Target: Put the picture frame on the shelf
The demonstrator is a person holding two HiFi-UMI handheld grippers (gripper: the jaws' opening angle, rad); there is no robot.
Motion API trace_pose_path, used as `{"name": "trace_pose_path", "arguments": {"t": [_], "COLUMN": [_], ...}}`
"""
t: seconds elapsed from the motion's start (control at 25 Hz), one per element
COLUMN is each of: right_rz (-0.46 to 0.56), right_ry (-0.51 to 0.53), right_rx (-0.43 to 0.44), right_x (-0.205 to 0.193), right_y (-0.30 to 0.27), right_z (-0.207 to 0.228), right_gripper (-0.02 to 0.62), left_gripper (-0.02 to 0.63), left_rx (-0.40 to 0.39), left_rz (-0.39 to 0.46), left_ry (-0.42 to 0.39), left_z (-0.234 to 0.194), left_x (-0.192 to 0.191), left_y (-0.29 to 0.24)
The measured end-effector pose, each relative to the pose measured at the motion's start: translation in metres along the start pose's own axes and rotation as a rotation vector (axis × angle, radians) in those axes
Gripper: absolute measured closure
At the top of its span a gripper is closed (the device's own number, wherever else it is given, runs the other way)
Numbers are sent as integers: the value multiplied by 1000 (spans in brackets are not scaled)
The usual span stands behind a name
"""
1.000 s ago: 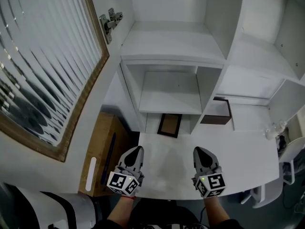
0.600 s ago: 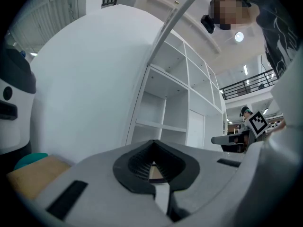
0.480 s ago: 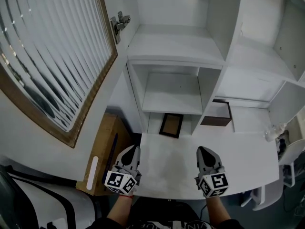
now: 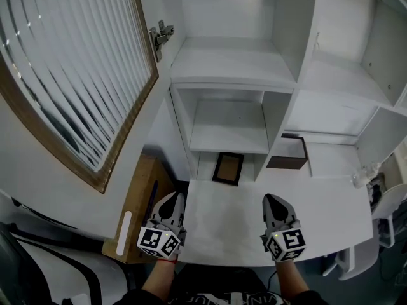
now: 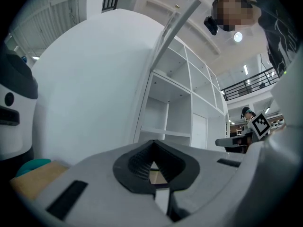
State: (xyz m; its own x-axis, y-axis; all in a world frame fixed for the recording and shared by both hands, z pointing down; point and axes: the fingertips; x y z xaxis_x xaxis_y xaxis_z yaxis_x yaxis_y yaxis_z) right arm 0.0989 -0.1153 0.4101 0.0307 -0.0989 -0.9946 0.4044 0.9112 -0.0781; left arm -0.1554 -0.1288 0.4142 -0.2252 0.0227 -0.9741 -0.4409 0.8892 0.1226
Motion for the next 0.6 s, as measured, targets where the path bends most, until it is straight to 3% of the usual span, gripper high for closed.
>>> {"name": "trace_pose_path", "arguments": {"t": [0.6], "right_rz": [-1], "right_ry": [-19], "right_rx": [-18], "right_x": [-4], "right_y": [-2], "right_z": [3], "right_gripper": [592], "left_gripper": [603], "left_rx": [18], "left_rz": [8], "left_ry": [2], "left_z": [-7], "left_x": [2], "left_y": [2]}}
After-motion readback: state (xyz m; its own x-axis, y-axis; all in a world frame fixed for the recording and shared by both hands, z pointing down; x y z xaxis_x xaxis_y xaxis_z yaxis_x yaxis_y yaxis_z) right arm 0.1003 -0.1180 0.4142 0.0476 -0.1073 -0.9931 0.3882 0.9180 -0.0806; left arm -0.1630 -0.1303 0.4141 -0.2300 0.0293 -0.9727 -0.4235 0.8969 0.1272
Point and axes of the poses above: the fingertips, and each gripper's own axes: y backward along the fingers, z to its right, x out of its top, and after that the axes turned 3 degrees about z, right-handed
